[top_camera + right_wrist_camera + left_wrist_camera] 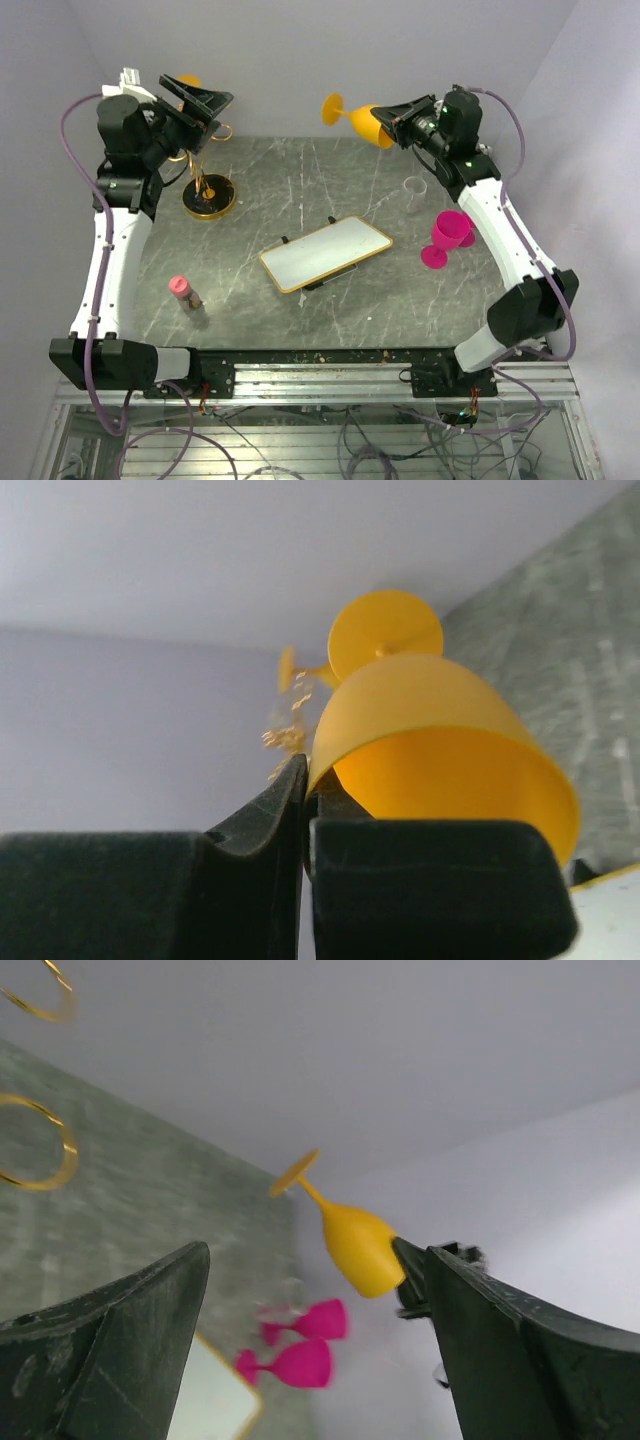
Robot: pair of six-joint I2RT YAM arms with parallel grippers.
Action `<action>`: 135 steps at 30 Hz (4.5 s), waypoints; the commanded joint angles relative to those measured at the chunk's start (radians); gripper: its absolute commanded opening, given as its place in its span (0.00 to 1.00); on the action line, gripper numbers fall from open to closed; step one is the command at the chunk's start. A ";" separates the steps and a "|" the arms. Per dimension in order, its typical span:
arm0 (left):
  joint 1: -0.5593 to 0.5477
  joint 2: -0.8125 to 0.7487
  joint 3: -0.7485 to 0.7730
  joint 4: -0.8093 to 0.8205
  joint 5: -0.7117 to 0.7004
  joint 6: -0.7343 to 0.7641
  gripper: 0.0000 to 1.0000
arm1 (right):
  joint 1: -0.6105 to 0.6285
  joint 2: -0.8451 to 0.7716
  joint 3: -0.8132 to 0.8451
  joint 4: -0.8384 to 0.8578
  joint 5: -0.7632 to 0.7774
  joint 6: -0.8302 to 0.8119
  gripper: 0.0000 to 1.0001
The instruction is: Take the wine glass off the wine glass rack
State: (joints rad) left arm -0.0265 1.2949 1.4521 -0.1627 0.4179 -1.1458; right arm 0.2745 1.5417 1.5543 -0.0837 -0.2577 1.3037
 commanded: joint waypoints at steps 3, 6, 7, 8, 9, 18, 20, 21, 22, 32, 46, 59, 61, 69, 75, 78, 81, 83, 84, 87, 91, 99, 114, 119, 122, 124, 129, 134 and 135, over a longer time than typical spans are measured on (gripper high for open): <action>0.039 0.101 0.277 -0.470 -0.319 0.416 0.96 | 0.049 0.194 0.311 -0.545 0.287 -0.129 0.00; 0.076 0.158 0.339 -0.496 -0.385 0.475 0.98 | 0.071 0.320 0.468 -0.727 0.343 -0.146 0.00; 0.098 0.181 0.358 -0.493 -0.390 0.485 0.97 | 0.076 0.356 0.521 -0.777 0.357 -0.152 0.00; 0.117 0.206 0.379 -0.500 -0.399 0.491 0.97 | 0.082 0.392 0.568 -0.823 0.377 -0.153 0.00; 0.138 0.238 0.410 -0.513 -0.391 0.493 0.98 | 0.084 0.423 0.608 -0.859 0.391 -0.155 0.00; 0.254 0.417 0.589 -0.550 -0.363 0.541 0.93 | 0.090 0.595 0.751 -1.024 0.446 -0.152 0.00; 0.267 0.420 0.588 -0.541 -0.387 0.546 0.92 | 0.095 0.616 0.770 -1.046 0.465 -0.152 0.02; 0.274 0.419 0.583 -0.532 -0.396 0.549 0.92 | 0.098 0.626 0.777 -1.053 0.477 -0.152 0.04; 0.279 0.415 0.579 -0.521 -0.400 0.554 0.92 | 0.101 0.634 0.783 -1.060 0.491 -0.152 0.06; 0.373 0.414 0.571 -0.484 -0.401 0.542 0.93 | 0.148 0.720 0.827 -1.101 0.625 -0.160 0.05; 0.431 0.459 0.529 -0.351 -0.294 0.513 0.94 | 0.214 0.680 0.881 -0.961 0.705 -0.300 0.67; 0.444 0.586 0.551 -0.218 -0.090 0.464 0.88 | 0.303 0.340 0.586 -0.633 0.721 -0.474 0.94; 0.445 0.616 0.566 -0.207 -0.046 0.451 0.84 | 0.304 0.283 0.522 -0.591 0.732 -0.483 0.95; 0.443 0.682 0.578 -0.147 -0.020 0.415 0.83 | 0.302 0.138 0.339 -0.492 0.747 -0.486 0.97; 0.431 0.733 0.632 -0.152 -0.024 0.399 0.81 | 0.302 0.114 0.297 -0.487 0.761 -0.475 0.98; 0.422 0.764 0.679 -0.175 -0.038 0.399 0.75 | 0.303 0.110 0.287 -0.486 0.763 -0.469 0.98; 0.411 0.779 0.715 -0.197 -0.062 0.413 0.65 | 0.302 0.105 0.275 -0.477 0.760 -0.466 0.98; 0.401 0.786 0.738 -0.220 -0.086 0.432 0.57 | 0.302 0.105 0.274 -0.478 0.761 -0.462 0.98; 0.400 0.792 0.748 -0.230 -0.090 0.437 0.55 | 0.302 0.104 0.273 -0.478 0.762 -0.462 0.98; 0.398 0.796 0.757 -0.244 -0.096 0.443 0.46 | 0.302 0.093 0.267 -0.483 0.769 -0.461 0.98; 0.395 0.795 0.756 -0.247 -0.095 0.443 0.33 | 0.301 0.069 0.252 -0.483 0.782 -0.457 0.98; 0.390 0.779 0.786 -0.293 -0.115 0.465 0.16 | 0.301 0.034 0.227 -0.470 0.794 -0.455 0.98; 0.393 0.704 0.696 -0.190 -0.032 0.328 0.07 | 0.301 0.013 0.189 -0.472 0.821 -0.446 0.98; 0.393 0.684 0.649 -0.096 0.043 0.224 0.07 | 0.301 0.005 0.184 -0.473 0.833 -0.448 0.98; 0.393 0.659 0.616 -0.062 0.048 0.193 0.07 | 0.301 0.001 0.179 -0.471 0.832 -0.445 0.98; 0.393 0.652 0.612 -0.051 0.054 0.177 0.07 | 0.301 -0.002 0.175 -0.471 0.833 -0.443 0.98; 0.392 0.646 0.624 -0.058 0.073 0.156 0.07 | 0.299 -0.011 0.166 -0.466 0.837 -0.437 0.98; 0.390 0.655 0.633 -0.044 0.070 0.141 0.07 | 0.299 -0.012 0.163 -0.468 0.829 -0.432 0.98; 0.391 0.662 0.645 -0.052 0.067 0.140 0.07 | 0.299 -0.012 0.163 -0.467 0.831 -0.432 0.98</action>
State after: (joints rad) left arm 0.3691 1.9995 2.0613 -0.2802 0.4526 -0.9798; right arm 0.5770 1.5547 1.7256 -0.5655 0.5491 0.8589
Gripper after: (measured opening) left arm 0.108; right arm 0.982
